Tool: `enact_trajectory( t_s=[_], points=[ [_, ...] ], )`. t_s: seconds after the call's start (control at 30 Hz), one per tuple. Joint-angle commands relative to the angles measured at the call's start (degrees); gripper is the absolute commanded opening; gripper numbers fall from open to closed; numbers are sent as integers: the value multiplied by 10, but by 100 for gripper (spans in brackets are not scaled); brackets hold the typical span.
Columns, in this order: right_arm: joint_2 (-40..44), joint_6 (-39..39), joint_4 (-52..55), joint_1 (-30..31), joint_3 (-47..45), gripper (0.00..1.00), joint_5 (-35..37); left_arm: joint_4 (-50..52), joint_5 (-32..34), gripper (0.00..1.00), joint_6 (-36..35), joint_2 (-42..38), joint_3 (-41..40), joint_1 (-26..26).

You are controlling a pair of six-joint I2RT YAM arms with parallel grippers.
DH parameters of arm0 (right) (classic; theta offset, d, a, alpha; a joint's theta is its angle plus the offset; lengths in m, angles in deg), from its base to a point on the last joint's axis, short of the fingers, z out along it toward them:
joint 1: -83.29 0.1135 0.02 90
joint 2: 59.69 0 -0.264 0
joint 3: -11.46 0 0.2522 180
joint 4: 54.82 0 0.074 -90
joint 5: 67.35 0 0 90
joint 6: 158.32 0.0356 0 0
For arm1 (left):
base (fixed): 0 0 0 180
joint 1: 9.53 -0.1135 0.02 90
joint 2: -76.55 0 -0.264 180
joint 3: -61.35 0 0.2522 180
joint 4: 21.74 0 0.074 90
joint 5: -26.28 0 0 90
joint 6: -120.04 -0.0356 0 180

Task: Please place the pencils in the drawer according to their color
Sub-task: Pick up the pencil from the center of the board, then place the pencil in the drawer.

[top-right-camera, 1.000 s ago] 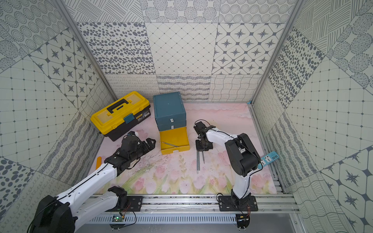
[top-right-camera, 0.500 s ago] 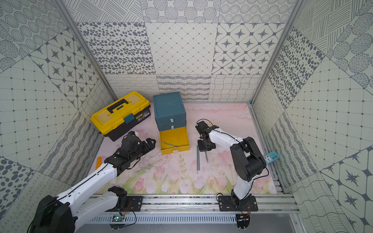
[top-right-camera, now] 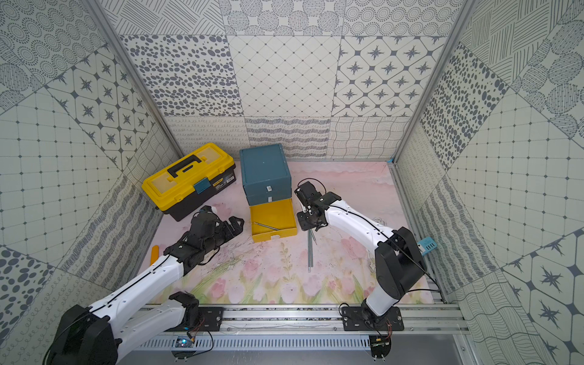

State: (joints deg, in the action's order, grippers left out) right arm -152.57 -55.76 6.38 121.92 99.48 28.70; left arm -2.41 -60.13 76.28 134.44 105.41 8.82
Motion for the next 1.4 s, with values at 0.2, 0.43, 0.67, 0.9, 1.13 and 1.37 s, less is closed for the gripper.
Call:
enact_trajectory(
  t_s=[0.2,0.43,0.67,0.9,1.13,1.37],
  points=[
    [-19,-142,-6,84,97,0,29,-12,10,99,-3,-5,-4,-3],
    [-81,-240,-5,109,156,0,31,-9,17,99,0,-14,-6,-3],
    [-130,-331,-14,110,195,0,14,5,34,99,3,-32,-7,-2],
    [-161,-398,-14,110,224,0,8,14,45,99,4,-44,-7,-2],
    [-199,-413,-12,110,248,0,10,11,41,99,8,-40,-8,-3],
    [-233,-413,-13,109,264,0,5,13,42,99,9,-42,-8,-2]
  ],
)
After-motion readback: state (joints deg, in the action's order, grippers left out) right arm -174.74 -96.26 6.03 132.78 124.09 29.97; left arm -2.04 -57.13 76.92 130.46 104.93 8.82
